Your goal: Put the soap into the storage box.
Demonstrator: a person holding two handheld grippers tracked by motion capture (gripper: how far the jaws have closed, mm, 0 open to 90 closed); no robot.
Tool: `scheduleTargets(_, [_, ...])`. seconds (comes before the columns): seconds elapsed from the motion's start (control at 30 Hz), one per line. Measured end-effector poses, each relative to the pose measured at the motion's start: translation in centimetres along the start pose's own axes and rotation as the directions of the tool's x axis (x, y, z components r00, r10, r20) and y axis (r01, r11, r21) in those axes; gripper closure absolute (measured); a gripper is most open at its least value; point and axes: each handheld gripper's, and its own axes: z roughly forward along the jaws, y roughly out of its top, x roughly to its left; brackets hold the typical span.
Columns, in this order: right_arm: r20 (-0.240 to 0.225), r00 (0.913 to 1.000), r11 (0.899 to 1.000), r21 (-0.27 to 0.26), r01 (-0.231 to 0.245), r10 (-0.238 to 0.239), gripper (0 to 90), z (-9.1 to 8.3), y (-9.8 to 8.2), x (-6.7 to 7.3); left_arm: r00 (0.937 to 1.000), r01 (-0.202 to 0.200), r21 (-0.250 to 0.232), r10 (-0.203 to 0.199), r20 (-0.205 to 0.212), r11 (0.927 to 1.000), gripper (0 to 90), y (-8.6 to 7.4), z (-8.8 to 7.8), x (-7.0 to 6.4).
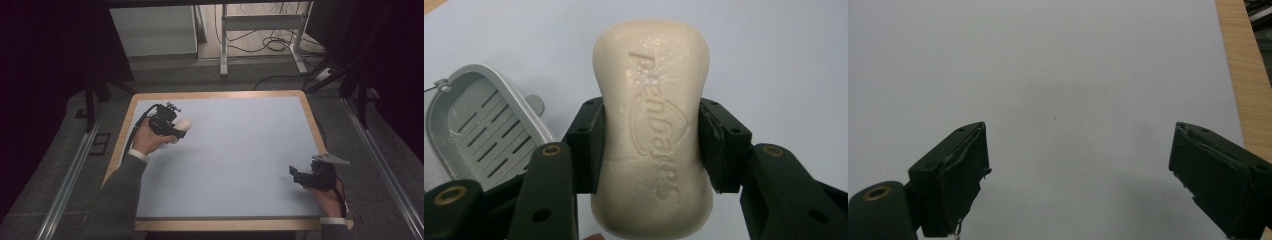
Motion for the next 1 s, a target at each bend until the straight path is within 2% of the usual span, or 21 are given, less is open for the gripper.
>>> scheduleTargets(0.43, [-0.002,1.0000,1.000,0.005,0.001,-0.001,8.7,0.1,0.0,0.0,0.9984,0.051,0.006,-0.051,-0.025,0.9987,49.6,0.5,0.1,2.2])
scheduleTargets(0.47, [-0.002,1.0000,1.000,0.005,0.000,0.000,8.8,0.1,0.0,0.0,0.9972,0.069,0.006,-0.069,-0.028,0.9976,49.6,0.5,0.3,2.6])
scheduleTargets(0.57, [-0.001,1.0000,1.000,0.006,-0.001,0.001,8.8,0.1,0.0,0.0,0.9966,0.077,0.011,-0.077,-0.030,0.9969,49.6,0.4,0.4,3.0])
scheduleTargets(1.0, [0.002,1.0000,1.000,0.007,-0.001,0.001,8.8,0.2,-0.1,-0.1,0.9844,0.168,0.019,-0.166,-0.057,0.9857,49.6,0.1,1.2,5.4])
